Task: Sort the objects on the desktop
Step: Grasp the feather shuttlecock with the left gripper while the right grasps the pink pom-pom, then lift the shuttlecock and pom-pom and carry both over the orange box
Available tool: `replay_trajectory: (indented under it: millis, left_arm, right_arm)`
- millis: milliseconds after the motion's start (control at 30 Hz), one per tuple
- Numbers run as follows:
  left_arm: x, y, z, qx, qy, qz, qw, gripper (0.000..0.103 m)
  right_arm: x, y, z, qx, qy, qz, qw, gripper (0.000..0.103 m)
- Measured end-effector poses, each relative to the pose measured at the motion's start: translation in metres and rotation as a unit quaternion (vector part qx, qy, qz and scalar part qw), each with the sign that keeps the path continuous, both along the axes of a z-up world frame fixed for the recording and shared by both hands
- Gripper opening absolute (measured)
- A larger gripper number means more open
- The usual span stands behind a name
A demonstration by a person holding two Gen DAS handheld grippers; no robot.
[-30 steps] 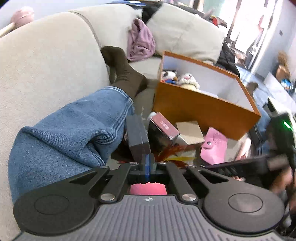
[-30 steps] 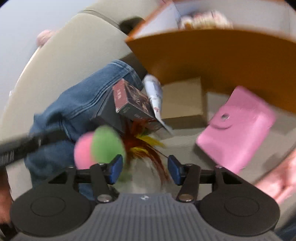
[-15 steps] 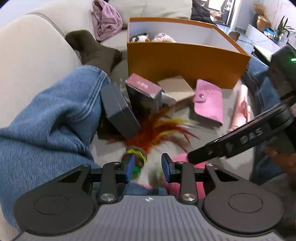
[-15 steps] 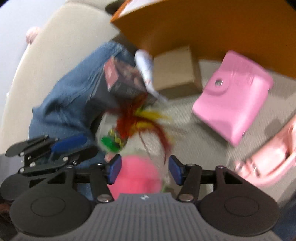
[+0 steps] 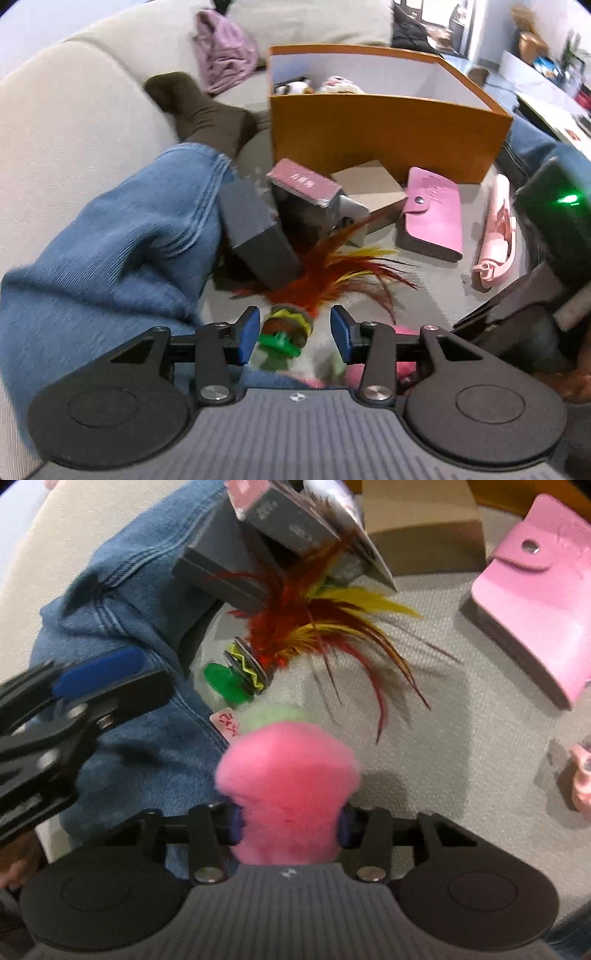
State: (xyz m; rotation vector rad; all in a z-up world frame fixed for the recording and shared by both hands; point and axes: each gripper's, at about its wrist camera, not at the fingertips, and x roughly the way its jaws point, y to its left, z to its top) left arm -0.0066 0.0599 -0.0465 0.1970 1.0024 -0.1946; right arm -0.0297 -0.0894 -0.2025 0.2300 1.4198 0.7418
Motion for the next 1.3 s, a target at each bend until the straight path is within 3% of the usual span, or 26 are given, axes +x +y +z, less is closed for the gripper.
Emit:
replay_trajectory:
  millis: [133,300,367,533,600,667,767,967,1100,1300]
  left_arm:
    - [0.015,-0.017,-0.01,0.023,0.004,-0.027,0.9994,0.049]
    - [0.035,-0.042,-0.037,0.083,0.042,-0.056,0.9941,0.049]
    - [0.043,-0.051,-0.05,0.104,0.06,-0.065,0.9906,0.049]
    - [0.066,-0.053,-0.072,0.106,0.099,-0.043,0.9885,0.046]
    - [0.071,-0.048,-0.073,0.089,0.107,-0.029,0.9899,0.04]
    - [0.072,-0.042,-0.072,0.071,0.111,-0.02,0.9911,0.024]
    - [0.064,-0.031,-0.067,0.037,0.109,-0.009,0.9933,0.015]
    - [0.035,-0.014,-0.047,-0.076,0.097,0.001,0.9924,0.01]
    - [0.015,-0.009,-0.024,-0.142,0.071,-0.012,0.9873,0.009]
    - [0.0,-0.004,0.02,-0.198,0.006,-0.021,0.9799,0.008]
  right_arm:
    - [-0.004,-0.015,0.02,-0.03,-0.07,-0.017,0.997,0.044]
    - [0.007,-0.051,0.037,-0.075,-0.138,-0.084,0.984,0.044]
    - [0.014,-0.057,0.041,-0.087,-0.151,-0.097,0.98,0.045]
    - [0.026,-0.065,0.04,-0.082,-0.156,-0.099,0.979,0.045]
    - [0.024,-0.065,0.037,-0.082,-0.158,-0.095,0.979,0.045]
    - [0.023,-0.072,0.045,-0.081,-0.157,-0.097,0.979,0.045]
    - [0.021,-0.074,0.048,-0.08,-0.163,-0.104,0.978,0.045]
    - [0.022,-0.078,0.052,-0.078,-0.168,-0.117,0.976,0.045]
    - [0.019,-0.082,0.062,-0.068,-0.18,-0.113,0.975,0.045]
    - [0.012,-0.086,0.095,-0.035,-0.228,-0.107,0.967,0.044]
